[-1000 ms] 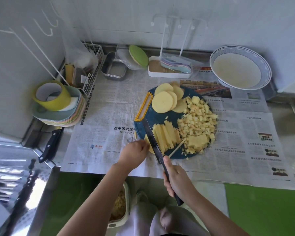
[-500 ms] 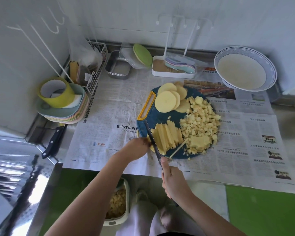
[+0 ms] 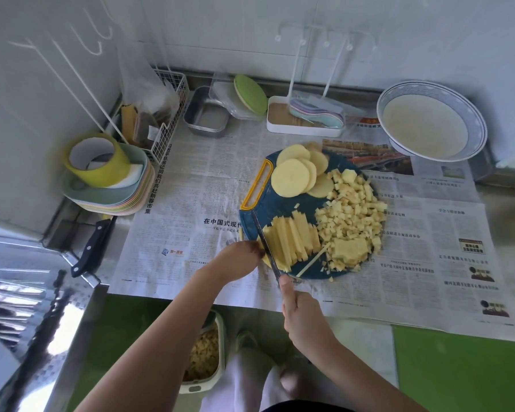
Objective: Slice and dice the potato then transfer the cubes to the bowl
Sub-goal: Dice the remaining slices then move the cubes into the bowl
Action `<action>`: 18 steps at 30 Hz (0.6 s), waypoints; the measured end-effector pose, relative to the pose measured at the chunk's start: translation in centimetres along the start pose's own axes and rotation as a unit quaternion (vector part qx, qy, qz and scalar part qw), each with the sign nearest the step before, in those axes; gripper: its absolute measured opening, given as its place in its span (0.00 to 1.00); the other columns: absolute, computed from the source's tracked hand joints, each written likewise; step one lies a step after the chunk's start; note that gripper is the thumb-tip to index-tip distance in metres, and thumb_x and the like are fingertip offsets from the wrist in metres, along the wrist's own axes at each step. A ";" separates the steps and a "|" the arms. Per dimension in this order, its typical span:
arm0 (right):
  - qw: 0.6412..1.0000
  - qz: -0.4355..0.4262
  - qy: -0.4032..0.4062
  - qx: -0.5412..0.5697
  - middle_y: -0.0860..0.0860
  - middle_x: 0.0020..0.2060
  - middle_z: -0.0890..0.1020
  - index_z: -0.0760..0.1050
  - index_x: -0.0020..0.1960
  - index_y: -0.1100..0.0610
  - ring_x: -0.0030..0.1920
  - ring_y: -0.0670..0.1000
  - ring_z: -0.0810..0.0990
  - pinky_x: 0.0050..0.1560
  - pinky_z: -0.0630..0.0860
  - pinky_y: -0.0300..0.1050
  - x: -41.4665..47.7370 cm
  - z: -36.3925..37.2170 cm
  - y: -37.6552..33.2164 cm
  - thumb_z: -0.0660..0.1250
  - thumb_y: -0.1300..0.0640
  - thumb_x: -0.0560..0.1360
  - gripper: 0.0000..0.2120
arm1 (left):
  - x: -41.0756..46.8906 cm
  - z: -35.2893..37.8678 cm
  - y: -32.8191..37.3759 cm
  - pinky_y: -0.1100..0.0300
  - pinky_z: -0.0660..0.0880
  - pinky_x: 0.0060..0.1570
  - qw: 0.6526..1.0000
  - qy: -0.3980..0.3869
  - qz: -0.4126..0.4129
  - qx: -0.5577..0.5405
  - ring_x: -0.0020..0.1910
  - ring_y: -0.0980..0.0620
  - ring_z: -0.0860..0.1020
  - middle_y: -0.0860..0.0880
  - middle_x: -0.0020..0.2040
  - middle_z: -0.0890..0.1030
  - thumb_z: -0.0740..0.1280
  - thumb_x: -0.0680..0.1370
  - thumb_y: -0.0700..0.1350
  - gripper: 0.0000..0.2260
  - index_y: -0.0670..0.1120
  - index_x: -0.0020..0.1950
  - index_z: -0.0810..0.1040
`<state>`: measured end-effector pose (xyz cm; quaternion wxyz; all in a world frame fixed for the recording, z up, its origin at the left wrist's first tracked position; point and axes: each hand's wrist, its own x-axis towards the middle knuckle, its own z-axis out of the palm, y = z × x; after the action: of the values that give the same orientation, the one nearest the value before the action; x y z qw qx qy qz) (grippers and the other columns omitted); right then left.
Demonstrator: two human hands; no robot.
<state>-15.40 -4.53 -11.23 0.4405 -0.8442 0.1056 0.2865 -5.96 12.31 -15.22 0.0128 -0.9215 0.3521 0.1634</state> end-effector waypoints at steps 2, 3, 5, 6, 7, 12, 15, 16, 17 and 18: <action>1.000 -0.006 0.002 -0.012 0.48 0.21 0.66 0.60 0.27 0.55 0.24 0.46 0.66 0.29 0.65 0.42 0.0 0.0 -0.1 0.44 0.33 0.74 0.30 | 0.0 0.0 0.0 0.65 0.69 0.15 1.000 0.015 0.010 0.004 0.22 0.53 0.77 0.49 0.23 0.76 0.82 0.38 0.35 0.21 0.43 0.26 0.80; 1.000 -0.009 0.002 -0.015 0.49 0.22 0.66 0.61 0.27 0.55 0.24 0.46 0.67 0.29 0.65 0.41 0.0 -0.1 -0.2 0.43 0.33 0.74 0.29 | 0.1 -0.2 0.1 0.65 0.69 0.15 1.000 0.008 0.011 0.003 0.22 0.54 0.76 0.50 0.23 0.76 0.82 0.38 0.35 0.21 0.44 0.26 0.80; 1.000 -0.012 -0.003 -0.020 0.49 0.22 0.66 0.60 0.27 0.55 0.23 0.46 0.65 0.28 0.63 0.38 -0.1 -0.2 -0.6 0.42 0.34 0.73 0.29 | 0.0 -0.5 0.0 0.66 0.69 0.16 1.000 0.002 0.002 0.003 0.22 0.56 0.75 0.51 0.23 0.75 0.82 0.38 0.38 0.20 0.46 0.24 0.80; 1.000 -0.012 -0.005 -0.024 0.49 0.22 0.66 0.60 0.27 0.56 0.23 0.46 0.65 0.27 0.62 0.38 0.0 -0.3 -0.7 0.42 0.34 0.73 0.29 | -0.1 -0.3 0.1 0.67 0.69 0.16 1.000 -0.001 0.000 0.006 0.22 0.57 0.75 0.52 0.23 0.75 0.82 0.38 0.38 0.20 0.47 0.24 0.79; 0.999 -0.013 -0.006 -0.028 0.49 0.22 0.66 0.60 0.27 0.56 0.24 0.46 0.66 0.27 0.63 0.37 0.0 -0.4 -0.8 0.41 0.34 0.73 0.30 | -0.2 -0.3 0.0 0.66 0.69 0.15 1.000 -0.005 0.001 0.009 0.22 0.57 0.75 0.52 0.23 0.75 0.82 0.38 0.38 0.20 0.47 0.24 0.79; 0.999 -0.018 0.008 -0.047 0.49 0.23 0.68 0.63 0.28 0.55 0.26 0.45 0.68 0.28 0.62 0.35 0.0 -0.2 -0.8 0.40 0.34 0.73 0.30 | -0.2 -0.7 0.2 0.65 0.69 0.15 1.000 -0.005 -0.013 0.021 0.22 0.55 0.76 0.50 0.23 0.76 0.82 0.39 0.36 0.19 0.44 0.25 0.79; 0.999 -0.018 0.011 -0.047 0.49 0.24 0.69 0.63 0.28 0.56 0.26 0.46 0.69 0.29 0.63 0.36 0.2 0.0 -0.8 0.40 0.34 0.73 0.30 | -0.1 -0.3 0.1 0.64 0.71 0.16 0.999 -0.017 0.002 0.044 0.25 0.52 0.79 0.47 0.26 0.78 0.79 0.47 0.32 0.15 0.41 0.27 0.79; 0.999 -0.017 0.011 -0.047 0.49 0.24 0.69 0.64 0.28 0.56 0.27 0.46 0.70 0.29 0.64 0.37 0.2 0.0 -0.8 0.40 0.34 0.73 0.30 | 0.1 0.2 0.0 0.64 0.72 0.17 0.999 -0.023 0.003 0.041 0.25 0.51 0.79 0.47 0.26 0.78 0.79 0.49 0.32 0.14 0.42 0.28 0.79; 0.999 -0.015 0.010 -0.047 0.49 0.24 0.70 0.64 0.28 0.56 0.27 0.47 0.71 0.29 0.65 0.37 0.3 0.1 -0.8 0.40 0.34 0.74 0.31 | 0.1 0.2 0.0 0.64 0.71 0.17 0.999 -0.023 -0.001 0.029 0.25 0.52 0.79 0.48 0.26 0.78 0.79 0.47 0.33 0.14 0.42 0.27 0.79; 0.999 -0.014 0.010 -0.047 0.49 0.24 0.70 0.64 0.28 0.56 0.27 0.47 0.71 0.29 0.65 0.36 0.4 0.1 -0.8 0.41 0.34 0.74 0.31 | 0.0 -0.2 0.1 0.65 0.71 0.17 0.999 -0.011 -0.001 0.038 0.25 0.53 0.78 0.48 0.26 0.78 0.80 0.46 0.34 0.15 0.42 0.26 0.79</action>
<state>-14.76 -3.97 -10.90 0.4035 -0.8682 0.0846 0.2760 -5.94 12.20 -15.05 0.0517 -0.9189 0.3566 0.1606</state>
